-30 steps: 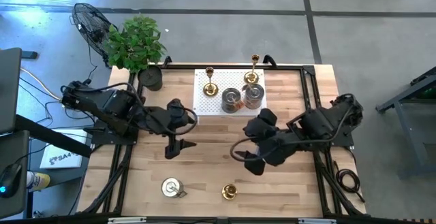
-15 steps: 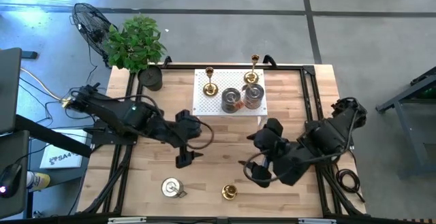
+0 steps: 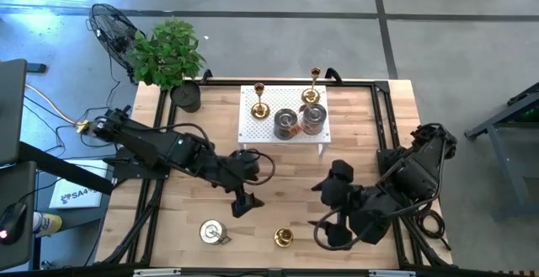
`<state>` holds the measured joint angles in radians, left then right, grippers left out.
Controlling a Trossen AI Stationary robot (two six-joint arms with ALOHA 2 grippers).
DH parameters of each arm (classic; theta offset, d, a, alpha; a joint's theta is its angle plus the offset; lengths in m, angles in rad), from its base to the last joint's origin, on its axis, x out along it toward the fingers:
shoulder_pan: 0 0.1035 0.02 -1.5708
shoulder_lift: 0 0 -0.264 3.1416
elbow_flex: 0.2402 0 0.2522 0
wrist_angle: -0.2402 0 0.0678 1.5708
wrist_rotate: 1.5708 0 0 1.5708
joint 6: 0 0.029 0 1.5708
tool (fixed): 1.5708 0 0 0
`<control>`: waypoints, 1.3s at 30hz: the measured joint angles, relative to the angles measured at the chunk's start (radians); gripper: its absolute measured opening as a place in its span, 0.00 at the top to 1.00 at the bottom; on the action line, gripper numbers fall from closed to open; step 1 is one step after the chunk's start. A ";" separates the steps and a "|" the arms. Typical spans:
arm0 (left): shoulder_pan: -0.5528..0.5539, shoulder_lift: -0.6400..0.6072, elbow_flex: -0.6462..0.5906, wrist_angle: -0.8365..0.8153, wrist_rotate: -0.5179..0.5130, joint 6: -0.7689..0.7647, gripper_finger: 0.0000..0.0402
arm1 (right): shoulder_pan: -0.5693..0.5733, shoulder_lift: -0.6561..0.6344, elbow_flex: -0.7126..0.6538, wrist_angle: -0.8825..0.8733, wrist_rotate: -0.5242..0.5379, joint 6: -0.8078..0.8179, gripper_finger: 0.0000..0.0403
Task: Pick & Place candle stick holders
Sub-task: Align the gold candle holder with the other gold candle holder on the shelf
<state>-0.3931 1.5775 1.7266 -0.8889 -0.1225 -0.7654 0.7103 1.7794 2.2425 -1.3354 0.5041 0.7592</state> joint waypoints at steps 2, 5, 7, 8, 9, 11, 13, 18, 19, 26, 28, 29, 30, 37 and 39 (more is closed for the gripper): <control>0.000 0.007 0.001 0.046 -0.019 -0.001 0.01 | 0.007 0.000 0.000 -0.010 -0.051 0.000 0.06; 0.000 0.021 0.001 0.091 -0.023 -0.003 0.01 | 0.029 0.000 0.000 -0.013 -0.093 -0.001 0.06; -0.002 0.027 0.001 0.084 -0.026 -0.011 0.01 | 0.046 0.000 0.000 -0.014 -0.093 -0.018 0.06; -0.006 0.037 0.000 0.078 -0.027 -0.027 0.01 | 0.056 0.000 0.000 -0.014 -0.092 -0.029 0.06; -0.007 0.051 0.001 0.084 -0.027 -0.051 0.01 | 0.065 0.000 0.000 -0.015 -0.090 -0.039 0.06; -0.008 0.070 0.000 0.076 -0.027 -0.098 0.01 | 0.078 0.000 0.000 -0.017 -0.087 -0.048 0.06; -0.009 0.094 -0.002 0.088 -0.010 -0.149 0.01 | 0.088 0.000 0.000 -0.019 -0.090 -0.053 0.06; -0.025 0.141 0.001 0.130 0.022 -0.214 0.01 | 0.114 -0.001 0.000 -0.024 -0.091 -0.053 0.06; -0.033 0.147 0.000 0.130 0.024 -0.213 0.01 | 0.119 -0.001 0.000 -0.025 -0.092 -0.053 0.06; -0.090 0.169 0.001 0.145 -0.014 -0.149 0.01 | 0.154 -0.001 0.000 -0.030 -0.087 -0.054 0.06; -0.114 0.173 0.000 0.139 -0.057 -0.116 0.01 | 0.160 -0.001 0.000 -0.030 -0.088 -0.054 0.06; -0.127 0.173 0.000 0.137 -0.078 -0.099 0.01 | 0.162 -0.001 0.000 -0.030 -0.087 -0.054 0.06; -0.141 0.173 0.000 0.139 -0.100 -0.087 0.01 | 0.163 -0.001 0.000 -0.031 -0.088 -0.054 0.06; -0.211 0.173 0.000 0.143 -0.221 -0.077 0.01 | 0.183 -0.001 0.000 -0.030 -0.088 -0.053 0.06; -0.229 0.173 0.000 0.143 -0.252 -0.077 0.01 | 0.190 -0.001 0.000 -0.031 -0.088 -0.054 0.06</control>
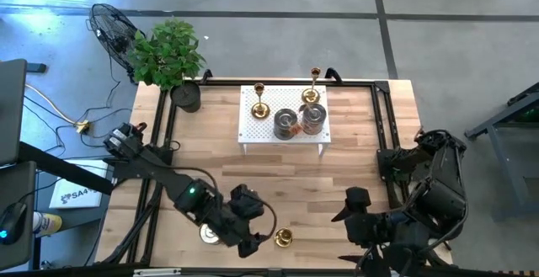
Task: Pick & Place candle stick holders
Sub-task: Align the gold candle holder with the other gold candle holder on the shelf
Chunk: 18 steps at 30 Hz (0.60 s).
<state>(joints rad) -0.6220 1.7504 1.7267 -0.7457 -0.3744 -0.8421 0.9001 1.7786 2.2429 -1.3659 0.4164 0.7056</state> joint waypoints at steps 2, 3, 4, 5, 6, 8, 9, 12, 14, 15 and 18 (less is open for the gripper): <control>-0.014 0.002 0.000 0.001 -0.022 0.000 0.01 | 0.008 0.000 0.000 0.000 0.000 0.000 0.06; -0.016 0.010 0.001 0.005 -0.030 0.000 0.01 | 0.012 0.000 0.000 0.000 0.000 0.000 0.06; -0.018 0.017 0.001 0.009 -0.037 0.000 0.01 | 0.015 0.000 0.000 0.000 0.000 0.000 0.06; -0.022 0.026 0.000 0.010 -0.040 0.000 0.01 | 0.019 0.000 0.000 0.000 0.000 0.000 0.06; -0.025 0.036 0.000 0.019 -0.044 0.000 0.01 | 0.022 0.000 0.000 0.000 0.000 0.000 0.06; -0.025 0.059 0.000 0.058 -0.053 0.000 0.01 | 0.031 0.000 0.000 0.001 0.002 0.000 0.06; -0.025 0.070 0.000 0.069 -0.057 0.000 0.01 | 0.034 0.000 0.000 0.001 0.005 0.000 0.06; -0.024 0.107 0.000 0.100 -0.052 0.000 0.01 | 0.046 0.000 0.000 0.001 0.007 0.001 0.06; -0.024 0.124 -0.001 0.111 -0.047 -0.002 0.01 | 0.052 0.000 0.000 0.001 0.007 0.003 0.06; -0.024 0.129 -0.001 0.121 -0.044 -0.002 0.01 | 0.056 0.000 0.000 0.001 0.007 0.004 0.06; -0.025 0.129 -0.001 0.132 -0.020 -0.004 0.01 | 0.064 0.000 0.000 0.002 0.007 0.004 0.06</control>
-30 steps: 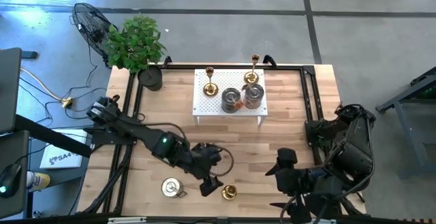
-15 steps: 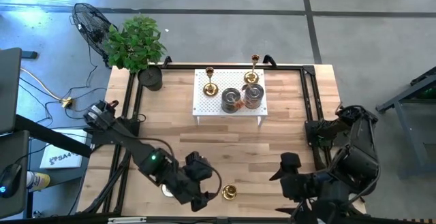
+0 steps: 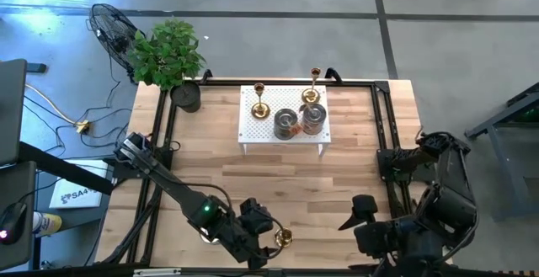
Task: Pick & Place candle stick holders
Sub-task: Align the gold candle holder with the other gold candle holder on the shelf
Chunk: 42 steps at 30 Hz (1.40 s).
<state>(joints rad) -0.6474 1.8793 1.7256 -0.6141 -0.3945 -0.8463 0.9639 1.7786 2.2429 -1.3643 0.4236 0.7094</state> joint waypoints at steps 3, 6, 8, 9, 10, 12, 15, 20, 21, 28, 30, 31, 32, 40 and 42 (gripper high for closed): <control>0.000 0.000 0.000 0.012 0.043 0.000 0.01 | 0.002 0.000 0.000 0.000 0.000 0.000 0.06; -0.001 0.000 0.000 0.058 0.039 0.000 0.01 | 0.002 0.000 0.000 0.000 0.000 0.000 0.06; -0.001 0.000 0.000 0.081 0.038 0.001 0.01 | 0.002 0.000 0.000 0.000 0.005 -0.002 0.06; -0.001 0.000 0.000 0.095 0.036 0.001 0.01 | 0.002 0.000 0.000 0.000 0.008 -0.002 0.06; 0.000 0.000 0.000 0.109 0.029 0.002 0.01 | 0.002 0.000 0.000 0.000 0.011 -0.003 0.06; 0.006 0.000 0.001 0.126 -0.002 0.004 0.01 | 0.001 0.000 0.000 0.000 0.011 -0.003 0.06; 0.006 0.000 0.001 0.115 -0.030 0.004 0.01 | 0.001 0.000 0.000 0.000 0.011 -0.003 0.06; 0.006 0.014 0.002 0.076 -0.073 0.004 0.01 | 0.001 0.000 0.000 0.000 0.011 -0.010 0.06; 0.006 0.018 0.002 0.067 -0.081 0.005 0.01 | 0.001 0.000 0.000 0.000 0.011 -0.011 0.06; 0.006 0.044 0.000 0.051 -0.090 0.026 0.01 | 0.004 0.000 0.000 0.000 0.011 -0.015 0.06; 0.011 0.052 0.003 0.064 -0.088 0.030 0.01 | 0.004 0.000 0.000 0.000 0.013 -0.015 0.06; 0.011 0.054 0.002 0.058 -0.091 0.034 0.01 | 0.004 0.000 0.000 0.000 0.015 -0.015 0.06; 0.012 0.059 0.001 0.060 -0.091 0.036 0.01 | 0.004 0.000 0.000 -0.001 0.015 -0.018 0.06; 0.015 0.105 0.001 0.113 -0.090 0.038 0.01 | 0.004 0.000 0.000 -0.002 0.019 -0.022 0.06; 0.019 0.105 0.001 0.122 -0.092 0.027 0.01 | 0.004 0.000 0.000 -0.004 0.018 -0.022 0.06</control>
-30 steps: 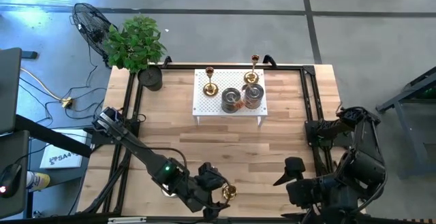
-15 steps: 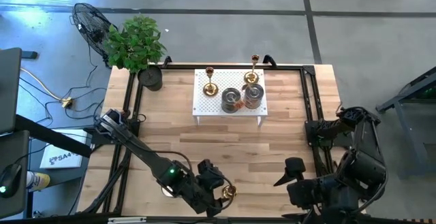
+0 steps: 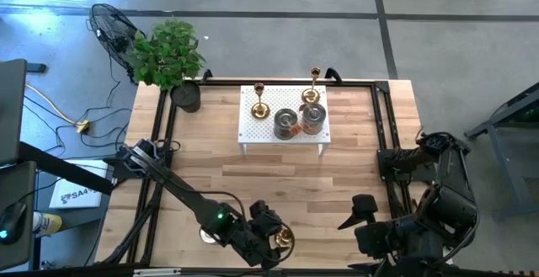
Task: Pick & Place candle stick holders
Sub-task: Align the gold candle holder with the other gold candle holder on the shelf
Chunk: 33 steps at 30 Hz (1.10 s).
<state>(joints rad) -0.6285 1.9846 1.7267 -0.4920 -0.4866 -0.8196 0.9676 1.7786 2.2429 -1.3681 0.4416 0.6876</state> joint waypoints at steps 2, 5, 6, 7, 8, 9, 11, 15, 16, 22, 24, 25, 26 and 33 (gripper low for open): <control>0.002 0.000 0.000 0.015 0.001 -0.018 0.01 | 0.000 0.000 0.000 0.000 -0.002 0.000 0.06; 0.002 0.000 0.000 0.054 0.000 -0.023 0.01 | 0.000 0.000 0.000 0.000 -0.001 0.000 0.06; 0.001 -0.001 0.000 0.064 -0.003 -0.023 0.01 | 0.000 0.000 0.000 0.000 -0.001 -0.004 0.06; 0.001 -0.001 0.000 0.063 -0.003 -0.023 0.01 | 0.000 0.000 0.000 0.000 -0.001 -0.008 0.06; 0.001 -0.001 0.000 0.062 -0.003 -0.023 0.01 | 0.000 0.000 0.000 0.000 0.000 -0.008 0.06; 0.003 -0.001 0.000 0.062 -0.003 -0.023 0.01 | 0.000 0.000 0.000 0.000 0.001 -0.008 0.06; 0.007 -0.001 0.000 0.064 -0.003 -0.023 0.01 | 0.000 0.000 0.000 -0.001 0.001 -0.008 0.06; 0.008 -0.001 0.000 0.063 -0.004 -0.023 0.01 | 0.000 0.000 0.000 -0.001 0.002 -0.009 0.06; 0.008 -0.001 0.000 0.064 -0.005 -0.023 0.01 | 0.000 0.000 0.000 -0.001 0.004 -0.013 0.06; 0.013 -0.001 0.000 0.047 -0.021 -0.034 0.01 | 0.000 0.000 0.000 -0.001 0.020 -0.016 0.06; 0.014 -0.001 0.000 0.039 -0.022 -0.049 0.01 | 0.000 0.000 0.000 -0.001 0.020 -0.016 0.06; 0.015 -0.001 0.000 0.038 -0.023 -0.049 0.01 | 0.000 0.000 0.000 -0.001 0.020 -0.016 0.06; 0.015 -0.001 0.000 0.037 -0.026 -0.050 0.01 | 0.000 0.000 0.000 -0.001 0.021 -0.016 0.06; 0.014 -0.002 0.000 -0.018 -0.032 -0.120 0.11 | 0.000 0.000 0.000 -0.001 0.035 -0.016 0.06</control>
<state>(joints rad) -0.6144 1.9831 1.7267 -0.5096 -0.5182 -0.9399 0.9676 1.7786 2.2429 -1.3689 0.4763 0.6720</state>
